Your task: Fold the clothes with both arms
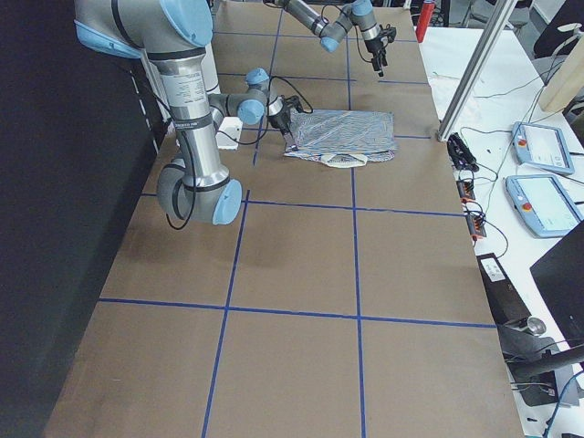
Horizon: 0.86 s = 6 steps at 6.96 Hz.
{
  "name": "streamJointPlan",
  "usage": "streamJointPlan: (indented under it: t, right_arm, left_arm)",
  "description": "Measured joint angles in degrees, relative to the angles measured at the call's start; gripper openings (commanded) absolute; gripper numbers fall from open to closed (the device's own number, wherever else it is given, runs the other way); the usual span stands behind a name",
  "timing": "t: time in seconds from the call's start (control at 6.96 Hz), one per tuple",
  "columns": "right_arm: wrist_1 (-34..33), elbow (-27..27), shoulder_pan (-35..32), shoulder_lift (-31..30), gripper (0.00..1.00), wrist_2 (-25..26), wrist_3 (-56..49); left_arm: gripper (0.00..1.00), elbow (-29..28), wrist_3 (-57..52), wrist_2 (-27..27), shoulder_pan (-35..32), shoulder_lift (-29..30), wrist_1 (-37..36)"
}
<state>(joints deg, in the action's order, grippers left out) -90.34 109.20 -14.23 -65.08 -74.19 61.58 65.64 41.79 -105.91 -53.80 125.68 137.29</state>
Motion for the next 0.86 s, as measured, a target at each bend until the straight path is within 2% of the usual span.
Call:
streamJointPlan:
  t: [0.14, 0.86]
  right_arm:
    - [-0.1, -0.9, -0.3, 0.8, 0.51, -0.3, -0.1]
    - [-0.1, -7.7, -4.1, 5.7, 0.46, -2.3, -3.1]
  left_arm:
    - [1.00, 0.0, 0.0, 0.0, 0.0, 0.0, 0.0]
    - [1.00, 0.0, 0.0, 0.0, 0.0, 0.0, -0.1]
